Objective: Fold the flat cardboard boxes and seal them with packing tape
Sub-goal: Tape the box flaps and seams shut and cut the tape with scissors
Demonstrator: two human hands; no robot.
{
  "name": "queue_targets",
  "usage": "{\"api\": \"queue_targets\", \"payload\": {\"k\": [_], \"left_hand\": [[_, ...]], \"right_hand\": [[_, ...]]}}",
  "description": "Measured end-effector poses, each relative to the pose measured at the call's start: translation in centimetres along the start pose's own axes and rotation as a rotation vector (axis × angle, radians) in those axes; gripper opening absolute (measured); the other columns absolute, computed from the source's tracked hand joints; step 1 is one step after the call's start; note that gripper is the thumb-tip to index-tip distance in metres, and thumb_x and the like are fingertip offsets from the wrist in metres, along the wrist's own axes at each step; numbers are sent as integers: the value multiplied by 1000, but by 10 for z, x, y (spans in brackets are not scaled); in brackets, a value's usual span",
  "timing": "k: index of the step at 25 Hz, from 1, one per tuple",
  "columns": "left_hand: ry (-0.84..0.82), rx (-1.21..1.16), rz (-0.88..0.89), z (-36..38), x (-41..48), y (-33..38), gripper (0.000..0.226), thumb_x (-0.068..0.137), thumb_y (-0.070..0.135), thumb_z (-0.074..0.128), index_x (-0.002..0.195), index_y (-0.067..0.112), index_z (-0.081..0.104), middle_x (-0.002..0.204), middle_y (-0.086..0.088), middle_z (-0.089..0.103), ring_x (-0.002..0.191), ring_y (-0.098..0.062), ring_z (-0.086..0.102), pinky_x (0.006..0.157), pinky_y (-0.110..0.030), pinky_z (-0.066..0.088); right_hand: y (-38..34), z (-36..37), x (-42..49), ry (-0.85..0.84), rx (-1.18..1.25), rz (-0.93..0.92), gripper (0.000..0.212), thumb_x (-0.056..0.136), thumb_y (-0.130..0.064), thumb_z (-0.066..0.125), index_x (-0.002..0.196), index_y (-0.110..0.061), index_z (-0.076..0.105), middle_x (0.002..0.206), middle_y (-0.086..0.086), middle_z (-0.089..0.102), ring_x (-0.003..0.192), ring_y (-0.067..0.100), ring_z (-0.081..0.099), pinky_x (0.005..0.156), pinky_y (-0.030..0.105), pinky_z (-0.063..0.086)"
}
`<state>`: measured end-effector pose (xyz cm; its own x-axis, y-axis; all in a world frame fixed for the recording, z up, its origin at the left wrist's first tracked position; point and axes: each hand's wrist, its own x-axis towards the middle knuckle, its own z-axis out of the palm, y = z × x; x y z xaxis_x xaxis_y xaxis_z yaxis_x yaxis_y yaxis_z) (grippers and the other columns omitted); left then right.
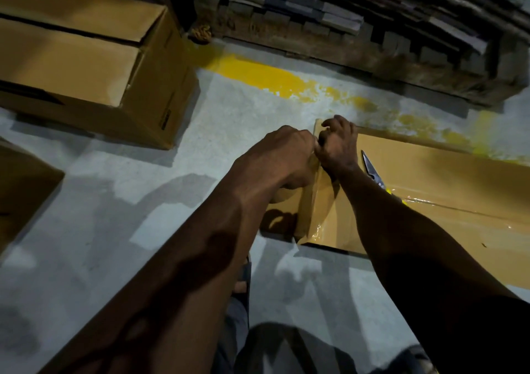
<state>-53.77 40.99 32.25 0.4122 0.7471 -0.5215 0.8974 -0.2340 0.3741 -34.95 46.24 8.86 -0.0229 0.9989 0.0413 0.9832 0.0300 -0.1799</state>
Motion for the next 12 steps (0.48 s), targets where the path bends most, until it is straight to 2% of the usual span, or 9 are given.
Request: {"api": "queue_targets", "payload": {"k": [2,4,7,10,12], "left_hand": [[2,13,-12,1,0,-1,45,82,8,57,127,13,55,131,-10,53,112,-28,55,81,-34,51],[4,17,-12,0,-2,-1,56,83,12,57,138,14,49,138,-11,49,122,-28,51,96,-38,49],[21,13,5,-1,-7,-1,58,81,13,59,138,13,49,139,-13,50,122,-30,52,97,-40,49],[35,7,-10,-3,-13,-4,61,79,6,56,139,16,49,140,-12,49,122,-31,52,95,-39,50],[25,-14,-23,-3,-18,-5,66,77,5,55,141,19,46,144,-10,45,125,-31,51,96,-39,50]], "right_hand": [[-4,-6,-5,-7,-106,-67,55,90,-45,37,89,-8,78,115,6,66,130,34,44,107,53,28],[-8,-15,-18,-42,-184,-149,57,86,-45,34,95,-10,77,121,6,67,134,36,41,109,55,23],[-15,-31,-58,-146,-229,-243,60,87,-49,30,109,-13,73,134,5,60,139,36,36,112,59,17],[-24,-44,-109,-330,-222,-381,70,85,-55,19,117,-17,69,144,3,52,144,33,28,115,60,10],[-26,-45,-145,-398,-220,-462,69,85,-61,23,124,-22,65,150,2,45,146,32,21,116,59,8]]}}
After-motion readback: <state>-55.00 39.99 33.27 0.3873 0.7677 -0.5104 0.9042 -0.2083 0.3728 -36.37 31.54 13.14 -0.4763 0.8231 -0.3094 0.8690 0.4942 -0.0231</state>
